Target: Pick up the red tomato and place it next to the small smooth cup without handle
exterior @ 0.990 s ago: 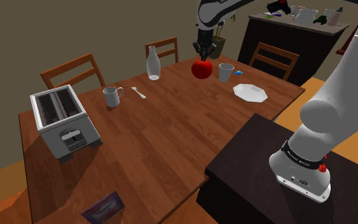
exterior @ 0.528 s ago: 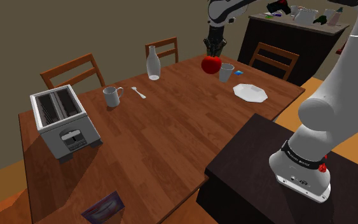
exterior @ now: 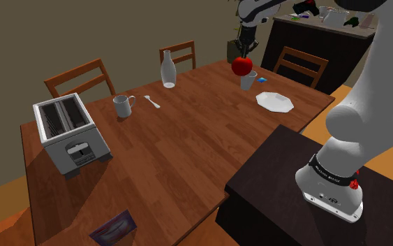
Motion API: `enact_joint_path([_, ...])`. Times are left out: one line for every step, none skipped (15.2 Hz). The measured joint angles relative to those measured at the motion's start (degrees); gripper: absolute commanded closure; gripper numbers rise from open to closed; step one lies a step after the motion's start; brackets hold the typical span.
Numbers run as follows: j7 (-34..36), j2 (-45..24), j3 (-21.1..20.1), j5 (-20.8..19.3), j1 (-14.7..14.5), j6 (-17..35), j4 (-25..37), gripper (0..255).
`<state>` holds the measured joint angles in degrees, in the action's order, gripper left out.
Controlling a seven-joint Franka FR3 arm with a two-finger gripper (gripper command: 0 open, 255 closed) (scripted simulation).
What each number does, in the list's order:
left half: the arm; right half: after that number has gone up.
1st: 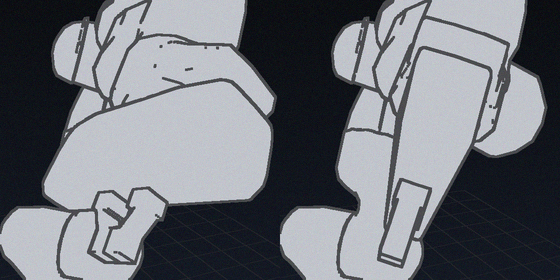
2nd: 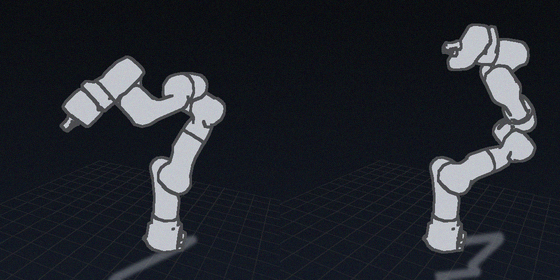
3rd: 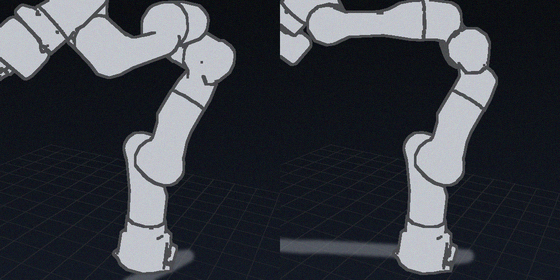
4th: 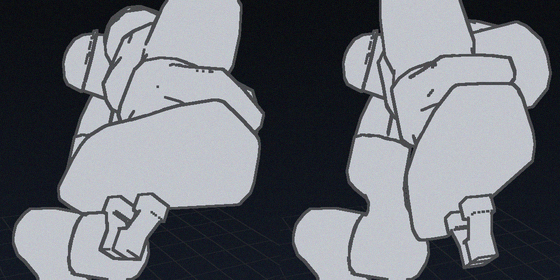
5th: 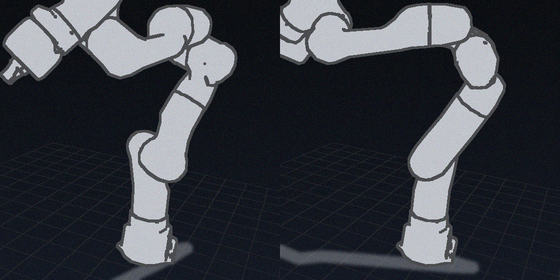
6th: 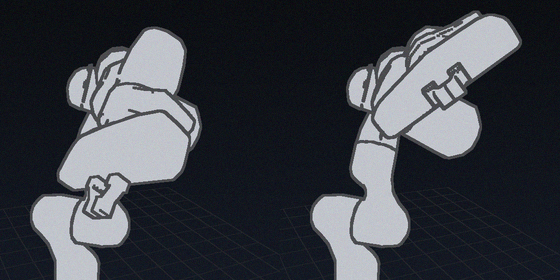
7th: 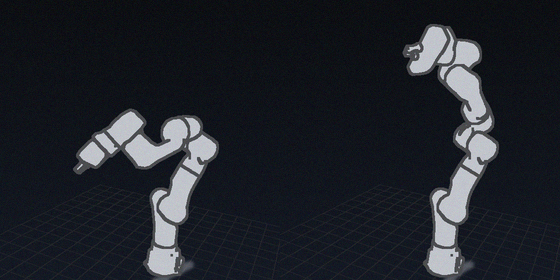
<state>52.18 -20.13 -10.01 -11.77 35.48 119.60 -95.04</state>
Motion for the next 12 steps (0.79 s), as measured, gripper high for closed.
enact_joint_path([-0.2,-0.4,0.1,-0.1,0.1,0.4,0.1,255])
enact_joint_path([-0.2,-0.9,0.2,-0.1,0.2,0.8,0.2,255])
enact_joint_path([-0.2,-1.2,0.2,-0.2,0.2,1.4,-0.2,255])
enact_joint_path([-0.2,-1.4,0.3,-0.3,0.3,2.0,-0.6,255])
enact_joint_path([0.0,-1.6,0.3,-0.4,0.2,2.5,-0.9,255])
enact_joint_path([0.2,-1.8,0.3,-0.6,0.2,3.2,-1.4,255])
enact_joint_path([0.3,-2.4,0.4,-0.7,0.1,3.7,-1.3,255])
enact_joint_path([0.5,-2.6,0.4,-0.8,0.1,4.4,-1.9,255])
enact_joint_path([0.6,-2.9,0.5,-0.9,0.0,4.8,-2.0,255])
enact_joint_path([0.7,-3.0,0.5,-1.0,0.1,5.6,-2.7,255])
enact_joint_path([0.9,-3.4,0.6,-1.2,0.1,6.3,-3.0,255])
enact_joint_path([1.0,-3.9,0.7,-1.3,0.0,7.0,-3.2,255])
